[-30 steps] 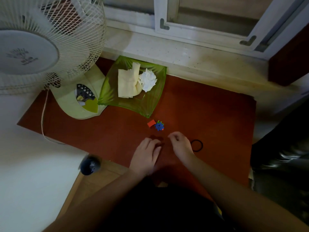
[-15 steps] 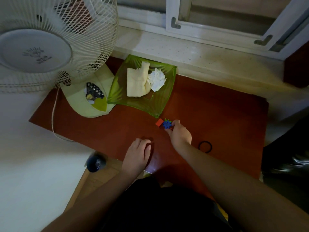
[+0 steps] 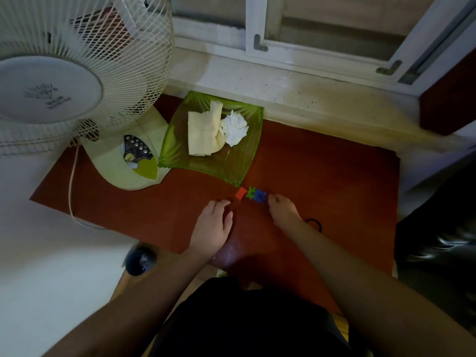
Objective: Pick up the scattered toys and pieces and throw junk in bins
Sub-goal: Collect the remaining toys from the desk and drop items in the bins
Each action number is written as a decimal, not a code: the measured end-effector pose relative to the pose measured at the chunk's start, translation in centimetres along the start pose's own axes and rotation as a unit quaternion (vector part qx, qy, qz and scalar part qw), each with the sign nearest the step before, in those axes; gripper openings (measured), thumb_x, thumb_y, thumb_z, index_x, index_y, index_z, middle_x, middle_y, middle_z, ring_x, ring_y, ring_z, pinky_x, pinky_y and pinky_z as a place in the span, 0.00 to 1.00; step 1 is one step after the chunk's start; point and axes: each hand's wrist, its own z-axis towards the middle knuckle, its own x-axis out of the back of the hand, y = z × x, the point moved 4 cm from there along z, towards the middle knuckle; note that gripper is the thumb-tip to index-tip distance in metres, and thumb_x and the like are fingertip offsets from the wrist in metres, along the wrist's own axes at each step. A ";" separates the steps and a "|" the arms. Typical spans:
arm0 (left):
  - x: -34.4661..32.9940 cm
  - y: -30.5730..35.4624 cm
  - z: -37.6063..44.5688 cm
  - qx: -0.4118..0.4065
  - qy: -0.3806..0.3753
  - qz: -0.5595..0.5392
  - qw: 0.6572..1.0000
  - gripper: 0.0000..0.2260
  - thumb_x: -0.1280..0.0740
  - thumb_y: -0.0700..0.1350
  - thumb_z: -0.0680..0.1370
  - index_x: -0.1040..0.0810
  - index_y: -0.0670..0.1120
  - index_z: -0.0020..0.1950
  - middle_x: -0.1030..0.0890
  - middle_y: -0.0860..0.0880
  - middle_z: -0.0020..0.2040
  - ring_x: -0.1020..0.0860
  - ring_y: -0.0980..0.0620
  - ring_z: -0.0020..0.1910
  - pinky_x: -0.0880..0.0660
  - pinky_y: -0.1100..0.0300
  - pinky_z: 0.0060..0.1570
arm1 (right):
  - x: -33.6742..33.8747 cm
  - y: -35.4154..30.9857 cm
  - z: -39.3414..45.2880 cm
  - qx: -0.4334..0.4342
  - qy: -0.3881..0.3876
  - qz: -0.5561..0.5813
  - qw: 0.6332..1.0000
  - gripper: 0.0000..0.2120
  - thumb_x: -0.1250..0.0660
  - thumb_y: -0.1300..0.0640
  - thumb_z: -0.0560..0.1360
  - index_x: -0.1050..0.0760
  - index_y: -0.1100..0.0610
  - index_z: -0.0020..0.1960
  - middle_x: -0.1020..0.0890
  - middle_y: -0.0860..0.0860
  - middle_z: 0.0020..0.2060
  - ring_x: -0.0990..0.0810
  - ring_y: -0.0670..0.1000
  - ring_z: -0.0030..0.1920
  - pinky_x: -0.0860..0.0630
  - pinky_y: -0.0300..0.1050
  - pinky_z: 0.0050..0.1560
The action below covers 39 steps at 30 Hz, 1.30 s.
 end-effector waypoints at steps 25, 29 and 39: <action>-2.3 1.6 3.5 0.017 -0.108 0.052 0.993 0.13 0.41 0.41 0.81 0.30 0.45 0.66 0.31 0.44 0.60 0.23 0.45 0.49 0.28 0.56 0.50 | 3.0 2.1 -2.1 -0.023 0.078 0.203 0.976 0.12 0.41 0.49 0.80 0.21 0.50 0.47 0.33 0.46 0.26 0.36 0.46 0.25 0.40 0.43 0.25; -3.4 3.8 4.1 0.003 -0.130 0.050 0.990 0.21 0.46 0.37 0.81 0.37 0.46 0.74 0.35 0.44 0.67 0.29 0.44 0.61 0.33 0.55 0.62 | 4.7 3.5 -3.2 0.004 0.104 0.153 0.983 0.12 0.42 0.48 0.81 0.21 0.49 0.48 0.30 0.47 0.27 0.35 0.47 0.25 0.39 0.44 0.26; -5.5 5.8 5.2 0.051 -0.060 0.181 0.980 0.23 0.46 0.54 0.81 0.39 0.45 0.73 0.26 0.40 0.62 0.26 0.40 0.56 0.27 0.48 0.48 | 8.5 7.8 -5.9 0.032 0.145 -0.109 0.983 0.21 0.38 0.42 0.78 0.34 0.50 0.67 0.23 0.47 0.50 0.21 0.46 0.37 0.21 0.44 0.34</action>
